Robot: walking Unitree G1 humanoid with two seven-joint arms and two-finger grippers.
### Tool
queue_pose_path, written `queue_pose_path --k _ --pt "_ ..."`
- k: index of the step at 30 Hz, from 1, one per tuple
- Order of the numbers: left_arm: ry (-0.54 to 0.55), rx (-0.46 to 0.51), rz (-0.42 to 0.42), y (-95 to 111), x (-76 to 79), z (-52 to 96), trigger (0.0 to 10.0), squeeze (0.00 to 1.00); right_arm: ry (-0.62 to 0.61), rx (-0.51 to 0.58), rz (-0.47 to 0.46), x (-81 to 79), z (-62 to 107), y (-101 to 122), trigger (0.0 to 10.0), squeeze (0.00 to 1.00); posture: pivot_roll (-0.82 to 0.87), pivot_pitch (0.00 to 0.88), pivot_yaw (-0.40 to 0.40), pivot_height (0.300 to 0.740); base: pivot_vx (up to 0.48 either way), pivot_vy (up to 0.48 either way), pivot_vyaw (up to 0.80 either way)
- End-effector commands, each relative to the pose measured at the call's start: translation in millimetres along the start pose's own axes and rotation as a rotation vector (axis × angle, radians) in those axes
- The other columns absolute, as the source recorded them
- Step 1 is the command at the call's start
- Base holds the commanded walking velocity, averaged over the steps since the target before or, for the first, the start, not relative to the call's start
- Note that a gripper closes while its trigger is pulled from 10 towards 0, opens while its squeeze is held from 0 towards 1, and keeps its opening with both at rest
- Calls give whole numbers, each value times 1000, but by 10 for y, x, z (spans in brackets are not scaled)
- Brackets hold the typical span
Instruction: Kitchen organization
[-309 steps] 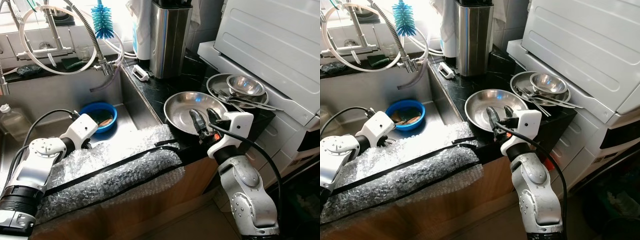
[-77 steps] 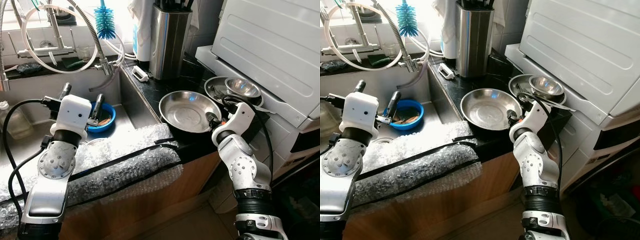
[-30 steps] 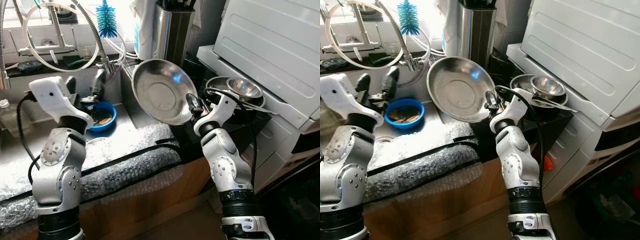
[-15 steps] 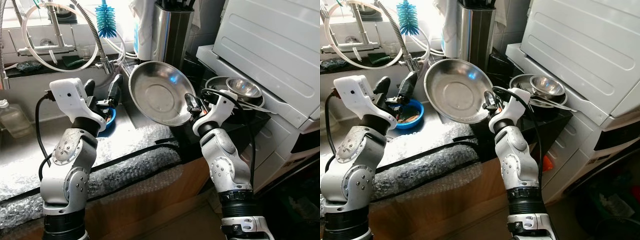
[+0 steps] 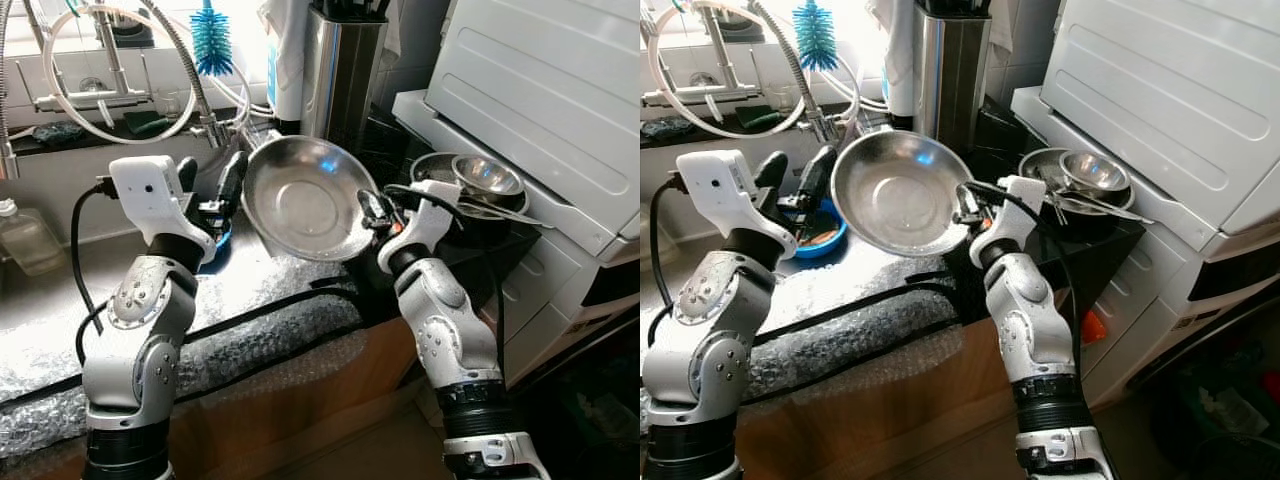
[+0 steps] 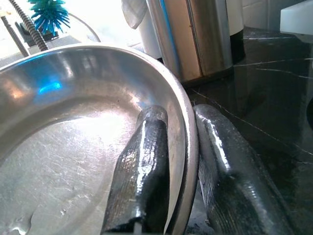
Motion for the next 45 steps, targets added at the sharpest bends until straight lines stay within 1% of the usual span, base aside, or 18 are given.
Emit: queue_pose_path --k 1,3,4,5,7,11,15,21,23,27,30,32,34,35,37,39,43,45 --pt "-29 13 -32 34 66 14 0 0 15 17 30 -22 -2 36 10000 0 10 0 -115 740 0 0 0" --pt "-36 6 -47 24 74 15 0 0 20 17 41 -31 -2 36 10000 0 9 0 -115 740 0 0 0" --pt "-38 1 -65 14 78 15 2588 0 24 18 53 -36 -1 37 10000 0 10 0 -117 740 0 0 0" --pt "-46 -13 -107 -10 87 13 10000 0 29 30 79 -44 1 50 10000 0 12 0 -117 740 0 0 0" --pt "-52 -27 -134 -31 95 12 10000 0 35 62 105 -52 5 88 10000 0 12 0 -117 740 0 0 0" --pt "-40 -36 -139 -46 81 9 10000 0 56 92 146 -75 14 129 10000 0 10 0 -116 740 0 0 0" --pt "-25 -49 -162 -63 50 -2 10000 0 103 171 189 -138 56 203 10000 0 10 0 -116 740 0 0 0" --pt "13 -52 -175 -58 -7 -15 10000 0 141 286 188 -191 114 321 10000 0 10 0 -115 740 0 0 0" --pt "17 -53 -170 -58 -12 -16 10000 0 149 303 183 -194 130 335 10000 0 9 0 -115 740 0 0 0" --pt "47 -52 -136 -48 -60 -17 10000 0 178 322 149 -203 165 328 10000 0 10 0 -115 740 0 0 0" --pt "78 -46 -89 -40 -107 -14 10000 0 206 338 121 -214 193 315 10000 0 10 0 -115 740 0 0 0" --pt "124 -29 -22 -12 -178 -16 10000 0 214 342 80 -213 206 307 10000 0 9 0 -115 740 0 0 0" --pt "165 -18 18 4 -245 -19 10000 0 214 351 41 -201 212 315 10000 0 9 0 -115 740 0 0 0" --pt "168 -18 21 5 -251 -21 10000 0 214 352 37 -198 212 316 10000 0 9 0 -115 740 0 0 0" --pt "198 -8 51 17 -301 -19 10000 0 206 358 -45 -171 209 336 10000 0 8 0 -115 740 0 0 0" --pt "204 -9 55 17 -317 -18 10000 0 192 366 -101 -143 206 351 10000 0 8 0 -115 740 0 0 0" --pt "193 -16 53 9 -310 -13 10000 0 187 376 -90 -100 205 381 10000 0 7 0 -117 740 0 0 0" --pt "171 -21 56 2 -283 -13 10000 0 188 376 -105 -93 207 377 10000 0 10 0 -117 740 0 0 0"
Point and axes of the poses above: a point about 5 cm out from each wrist's last joint towards the gripper, its own z axis pointing back from the gripper into the wrist, its own y axis along the axis of the wrist's last joint, x = y × z, the point moved 3 cm from there along -z, pointing out of the wrist towards the gripper, and after that the axes turned 11 degrees about -z, right-handed, at the moved point
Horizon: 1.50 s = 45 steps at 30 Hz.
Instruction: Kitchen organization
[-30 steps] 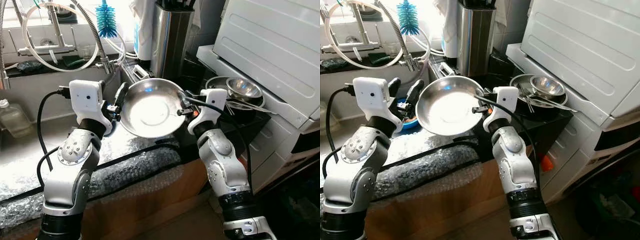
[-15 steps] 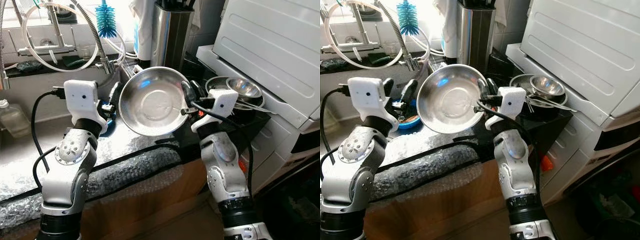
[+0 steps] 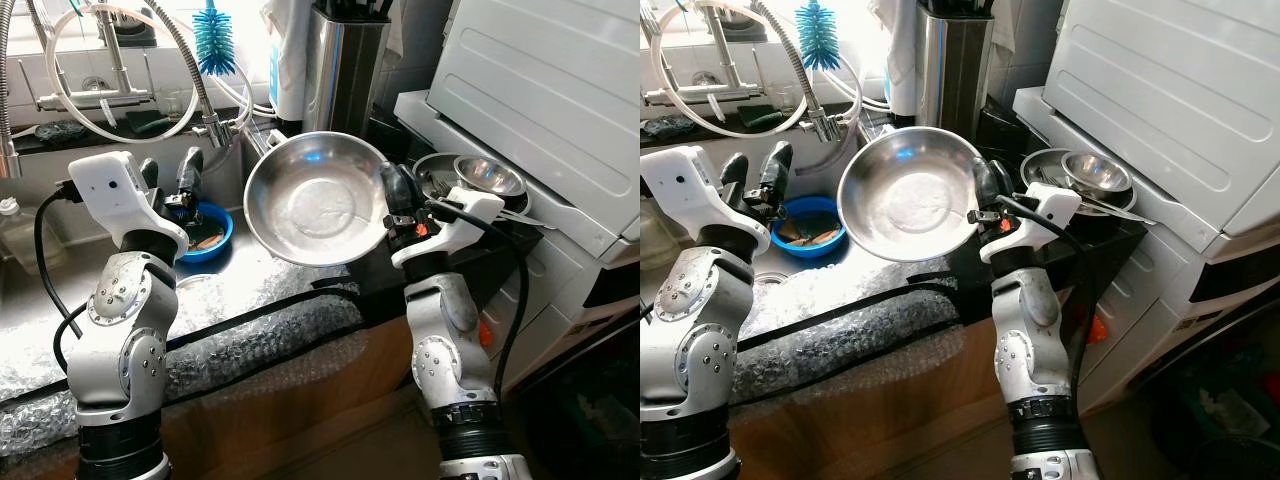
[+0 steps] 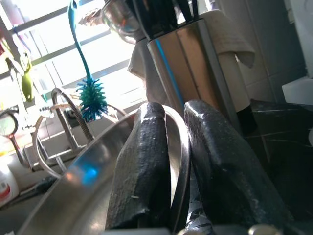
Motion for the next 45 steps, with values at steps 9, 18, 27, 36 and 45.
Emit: queue_pose_path --k 9,18,27,36,45 --pt "-186 -92 67 -119 233 26 10000 0 50 33 -27 -80 -24 80 10000 0 9 0 -115 740 0 0 0" --pt "-183 -130 159 -169 293 30 10000 0 29 81 -108 -52 -35 154 10000 0 9 0 -116 740 0 0 0" --pt "-215 -150 122 -183 334 39 10000 0 30 74 -102 -48 -27 139 10000 0 10 0 -115 740 0 0 0" --pt "-289 -168 79 -210 451 77 10000 0 36 55 -96 -54 -24 104 10000 0 11 0 -114 740 0 0 0" --pt "-349 -188 65 -223 578 119 10000 0 51 39 -84 -78 -26 77 10000 0 12 0 -114 740 0 0 0"
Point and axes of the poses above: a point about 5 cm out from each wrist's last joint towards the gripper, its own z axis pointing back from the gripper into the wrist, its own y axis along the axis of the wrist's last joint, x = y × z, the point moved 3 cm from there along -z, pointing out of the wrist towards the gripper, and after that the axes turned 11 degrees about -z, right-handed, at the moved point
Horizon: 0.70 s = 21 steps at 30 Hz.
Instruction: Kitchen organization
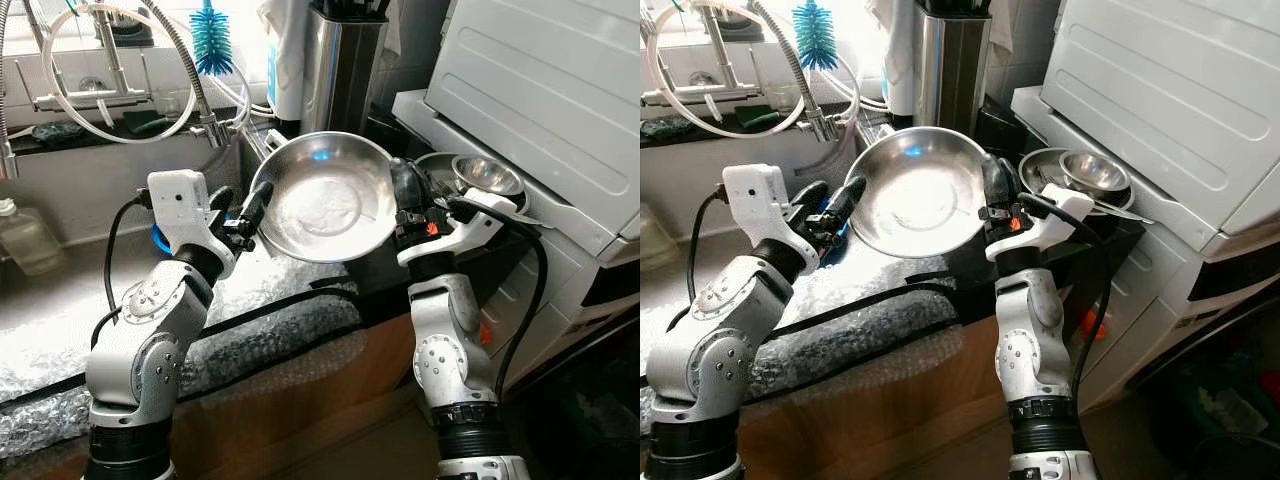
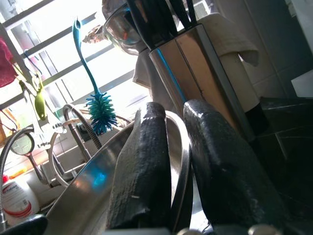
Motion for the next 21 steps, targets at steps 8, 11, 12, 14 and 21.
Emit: queue_pose_path --k 8,11,12,14,21 --pt "1 -45 -20 -52 114 -33 10000 0 66 -12 40 -113 -30 17 10000 0 13 0 -114 740 0 0 0" --pt "3 -45 -18 -53 114 -35 10000 0 67 -13 41 -115 -30 16 10000 0 13 0 -114 740 0 0 0" --pt "3 -45 -18 -53 114 -35 10000 0 67 -13 41 -115 -30 16 10000 0 13 0 -114 740 0 0 0" --pt "40 -22 -5 -12 73 -45 4745 0 70 -16 44 -119 -28 11 10000 0 12 0 -113 740 0 0 0" --pt "125 19 -12 78 -83 -43 0 0 72 -26 52 -122 -23 -8 10000 0 15 0 -113 740 0 0 0"
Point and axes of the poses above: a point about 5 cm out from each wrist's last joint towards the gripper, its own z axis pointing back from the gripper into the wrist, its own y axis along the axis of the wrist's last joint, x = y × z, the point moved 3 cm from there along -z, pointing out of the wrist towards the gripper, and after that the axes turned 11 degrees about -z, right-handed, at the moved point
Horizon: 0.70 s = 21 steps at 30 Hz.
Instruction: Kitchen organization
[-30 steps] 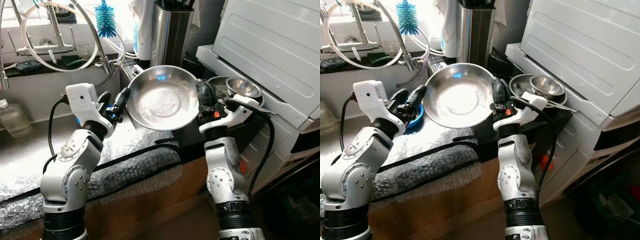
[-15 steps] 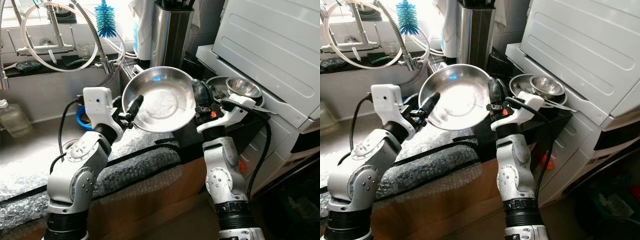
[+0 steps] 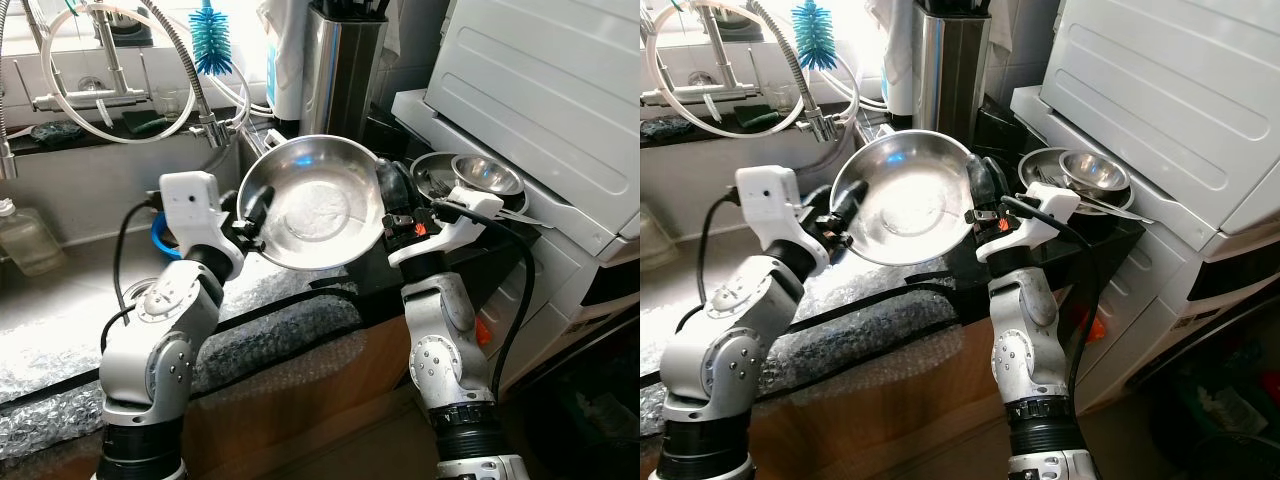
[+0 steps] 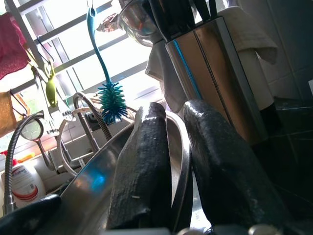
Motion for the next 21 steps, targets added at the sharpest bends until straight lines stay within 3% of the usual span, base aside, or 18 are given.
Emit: queue_pose_path --k 1,9,10,11,21 --pt "4 10 -5 33 16 -20 0 0 25 7 23 -42 -13 49 10000 0 14 0 -113 740 0 0 0" --pt "-81 -10 -7 -1 150 -8 0 0 27 1 24 -40 -14 43 10000 0 13 0 -113 740 0 0 0" --pt "-103 -21 -27 -17 180 -3 1882 0 27 0 24 -40 -14 41 10000 0 13 0 -113 740 0 0 0" --pt "-106 -29 -29 -33 186 -1 10000 0 27 -1 25 -41 -14 38 10000 0 12 0 -114 740 0 0 0" --pt "-158 -89 -57 -158 251 33 10000 0 30 -3 24 -43 -11 33 10000 0 13 0 -115 740 0 0 0"
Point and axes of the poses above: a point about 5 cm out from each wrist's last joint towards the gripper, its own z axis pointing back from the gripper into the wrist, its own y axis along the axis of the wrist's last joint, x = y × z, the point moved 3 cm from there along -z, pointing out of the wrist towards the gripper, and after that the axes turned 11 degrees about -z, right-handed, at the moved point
